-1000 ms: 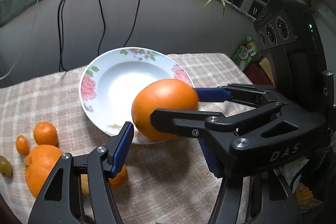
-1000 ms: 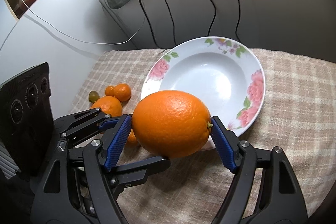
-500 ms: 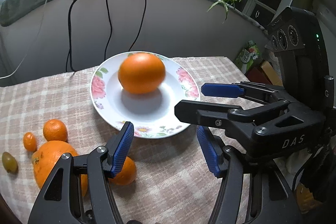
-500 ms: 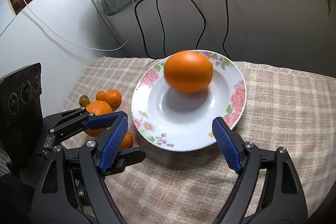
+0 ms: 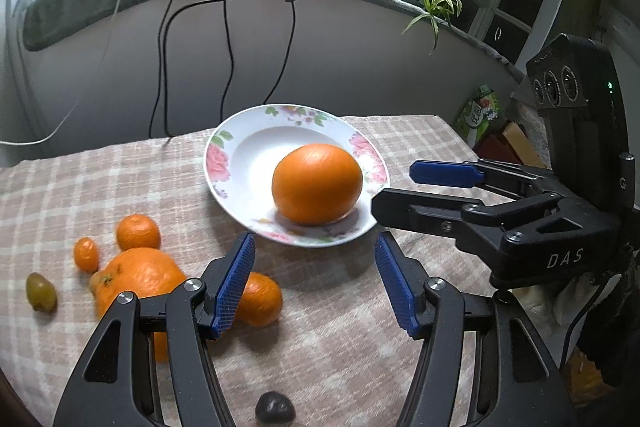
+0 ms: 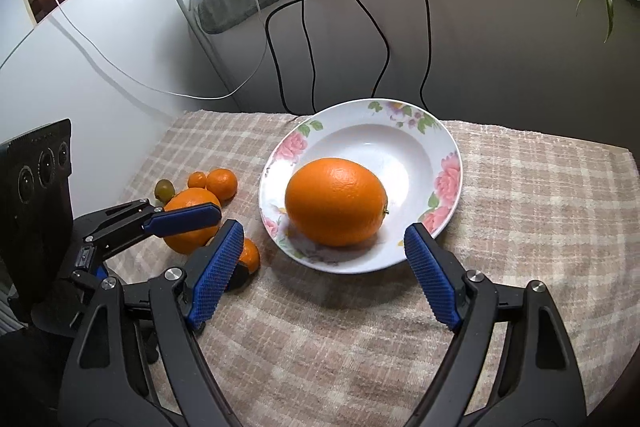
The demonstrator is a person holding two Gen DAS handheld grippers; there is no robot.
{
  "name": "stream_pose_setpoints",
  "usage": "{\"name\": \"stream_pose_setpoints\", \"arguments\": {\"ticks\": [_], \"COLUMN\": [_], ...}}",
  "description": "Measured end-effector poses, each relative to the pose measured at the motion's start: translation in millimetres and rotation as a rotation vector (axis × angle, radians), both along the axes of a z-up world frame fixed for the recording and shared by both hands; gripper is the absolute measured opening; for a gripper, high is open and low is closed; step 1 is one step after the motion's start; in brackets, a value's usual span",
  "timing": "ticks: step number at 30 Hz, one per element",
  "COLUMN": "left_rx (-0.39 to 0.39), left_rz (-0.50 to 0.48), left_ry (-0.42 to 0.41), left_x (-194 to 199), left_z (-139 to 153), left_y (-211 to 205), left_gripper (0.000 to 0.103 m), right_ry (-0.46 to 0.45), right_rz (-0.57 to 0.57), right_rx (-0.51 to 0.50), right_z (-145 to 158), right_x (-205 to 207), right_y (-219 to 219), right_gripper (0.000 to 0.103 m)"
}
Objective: Organize fruits
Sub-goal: 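Move the left tool to a dark plum and close its fingers on it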
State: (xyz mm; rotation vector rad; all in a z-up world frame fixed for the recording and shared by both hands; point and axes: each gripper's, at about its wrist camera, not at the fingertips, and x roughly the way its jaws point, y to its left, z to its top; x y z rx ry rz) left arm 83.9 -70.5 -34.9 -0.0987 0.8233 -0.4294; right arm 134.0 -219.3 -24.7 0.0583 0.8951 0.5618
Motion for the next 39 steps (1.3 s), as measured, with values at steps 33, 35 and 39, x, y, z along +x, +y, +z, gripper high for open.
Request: {"name": "stream_pose_setpoints", "arguments": {"ticks": [33, 35, 39], "left_rx": [0.035, 0.026, 0.002], "left_rz": [0.263, 0.261, 0.242], "left_ry": [0.029, 0.038, 0.069], "left_x": [-65.3, -67.7, -71.3], "left_z": [-16.6, -19.4, -28.2], "left_y": [112.7, 114.0, 111.8], "left_gripper": [0.061, 0.06, 0.054], "right_ry": [-0.023, -0.01, 0.015], "right_rz": [0.238, 0.253, 0.284], "right_rx": [-0.018, -0.02, -0.039], "right_z": [-9.7, -13.2, -22.4], "right_x": [-67.2, -69.5, -75.0], "right_y": [56.5, 60.8, 70.4], "right_gripper": [0.085, 0.082, 0.075]}}
